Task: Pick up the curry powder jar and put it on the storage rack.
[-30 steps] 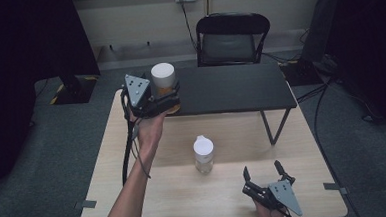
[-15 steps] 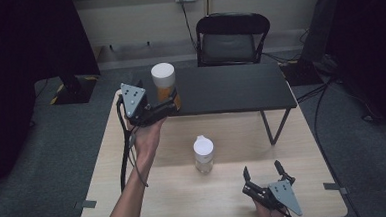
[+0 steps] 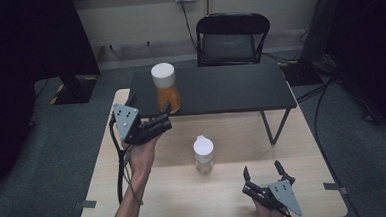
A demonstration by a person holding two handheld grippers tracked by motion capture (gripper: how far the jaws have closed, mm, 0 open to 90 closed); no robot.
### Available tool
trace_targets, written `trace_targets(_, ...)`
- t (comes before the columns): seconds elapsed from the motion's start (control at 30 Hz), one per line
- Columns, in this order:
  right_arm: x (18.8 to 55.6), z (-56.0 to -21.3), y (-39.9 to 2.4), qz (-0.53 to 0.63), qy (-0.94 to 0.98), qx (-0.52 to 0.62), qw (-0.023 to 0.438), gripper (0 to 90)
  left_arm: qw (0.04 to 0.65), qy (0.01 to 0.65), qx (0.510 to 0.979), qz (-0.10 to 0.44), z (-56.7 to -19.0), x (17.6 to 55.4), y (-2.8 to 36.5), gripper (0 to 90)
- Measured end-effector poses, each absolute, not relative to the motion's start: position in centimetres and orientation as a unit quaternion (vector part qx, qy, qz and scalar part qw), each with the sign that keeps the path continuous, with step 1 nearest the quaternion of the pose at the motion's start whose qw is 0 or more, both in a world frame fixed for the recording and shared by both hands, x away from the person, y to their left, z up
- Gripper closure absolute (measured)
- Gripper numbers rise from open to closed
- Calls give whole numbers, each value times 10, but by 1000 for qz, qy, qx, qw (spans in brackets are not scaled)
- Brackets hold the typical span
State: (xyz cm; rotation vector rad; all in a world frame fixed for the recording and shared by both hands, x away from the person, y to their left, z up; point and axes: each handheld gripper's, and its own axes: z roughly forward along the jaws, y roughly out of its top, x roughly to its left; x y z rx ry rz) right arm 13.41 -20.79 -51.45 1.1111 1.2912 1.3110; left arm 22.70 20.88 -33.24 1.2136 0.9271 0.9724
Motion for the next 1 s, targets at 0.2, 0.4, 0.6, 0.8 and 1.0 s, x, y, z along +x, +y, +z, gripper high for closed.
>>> trace_targets(0.2, 134, -515, -208, 536, 528, 455, 476, 0, 620, 410, 522, 419, -342, 215, 214, 0)
trace_targets(0.4, 134, -515, -207, 536, 528, 455, 477, 0, 624, 410, 518, 417, -355, 203, 214, 0)
trace_targets(0.6, 134, -515, -207, 536, 528, 455, 477, 0, 622, 414, 520, 413, -375, 191, 213, 0)
trace_targets(0.8, 134, -515, -207, 536, 528, 455, 477, 0, 616, 425, 514, 418, -397, 182, 212, 0)
trace_targets(1.0, 134, -515, -207, 536, 528, 455, 477, 0, 606, 429, 508, 437, -420, 171, 210, 0)
